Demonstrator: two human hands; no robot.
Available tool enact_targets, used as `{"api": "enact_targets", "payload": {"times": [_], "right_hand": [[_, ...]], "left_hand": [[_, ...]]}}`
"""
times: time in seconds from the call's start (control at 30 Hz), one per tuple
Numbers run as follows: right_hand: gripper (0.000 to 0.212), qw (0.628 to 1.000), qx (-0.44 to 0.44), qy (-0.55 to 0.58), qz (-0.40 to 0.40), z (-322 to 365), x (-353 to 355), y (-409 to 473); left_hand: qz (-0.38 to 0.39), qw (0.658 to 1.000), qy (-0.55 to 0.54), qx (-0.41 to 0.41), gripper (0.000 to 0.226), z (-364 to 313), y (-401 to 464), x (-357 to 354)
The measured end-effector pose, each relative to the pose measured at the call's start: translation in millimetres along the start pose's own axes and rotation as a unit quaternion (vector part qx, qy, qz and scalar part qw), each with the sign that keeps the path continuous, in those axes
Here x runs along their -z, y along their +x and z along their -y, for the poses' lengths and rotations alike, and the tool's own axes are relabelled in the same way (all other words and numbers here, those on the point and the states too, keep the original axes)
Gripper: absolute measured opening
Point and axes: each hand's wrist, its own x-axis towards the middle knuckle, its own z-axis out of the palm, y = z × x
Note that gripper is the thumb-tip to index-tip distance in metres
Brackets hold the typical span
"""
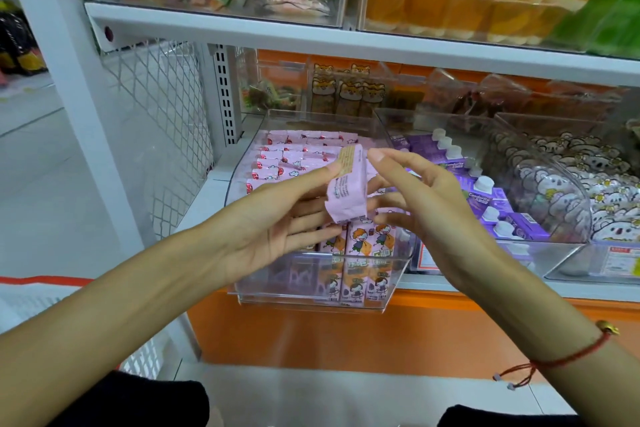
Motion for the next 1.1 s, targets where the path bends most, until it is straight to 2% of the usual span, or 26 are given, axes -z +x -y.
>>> {"api": "enact_targets", "payload": {"times": [0.1,0.23,0.33,0.47,0.6,0.8,0.87,0.97,1.0,1.1], "right_hand": [[0.030,1.000,0.003,-0.014,0.010,-2,-3,0],[0.034,0.999,0.015,-0.027,0.015,-3,-4,1],[0.034,0.998,0.018,-0.041,0.033,-6,-3,1],[0.037,0.992,0.048,-0.091,0.067,-9,1,2],[0.040,0.985,0.106,-0.110,0.083,-9,4,0],[0.043,0.979,0.143,-0.119,0.081,-9,3,-2],[0.053,0.979,0.149,-0.119,0.078,-8,0,-3],[0.069,0.971,0.174,-0.150,0.068,-9,-6,-7],[0.065,0.967,0.189,-0.163,0.060,-9,-8,-7],[0.033,0.962,0.220,-0.158,0.031,-7,-12,-8]], "left_hand": [[-0.009,1.000,0.003,0.005,0.046,2,2,3],[-0.006,1.000,0.021,0.003,0.036,2,4,6],[-0.010,0.999,0.045,-0.009,0.038,2,3,10],[-0.009,0.987,0.123,-0.098,0.043,2,-1,11],[-0.031,0.954,0.224,-0.196,0.040,2,-3,9],[-0.032,0.943,0.220,-0.247,0.037,2,-2,8],[-0.043,0.944,0.201,-0.257,0.037,3,-1,7],[-0.061,0.960,0.115,-0.247,0.036,4,0,5],[-0.066,0.964,0.094,-0.239,0.040,5,1,4],[-0.090,0.965,0.081,-0.231,0.058,6,4,5]]}}
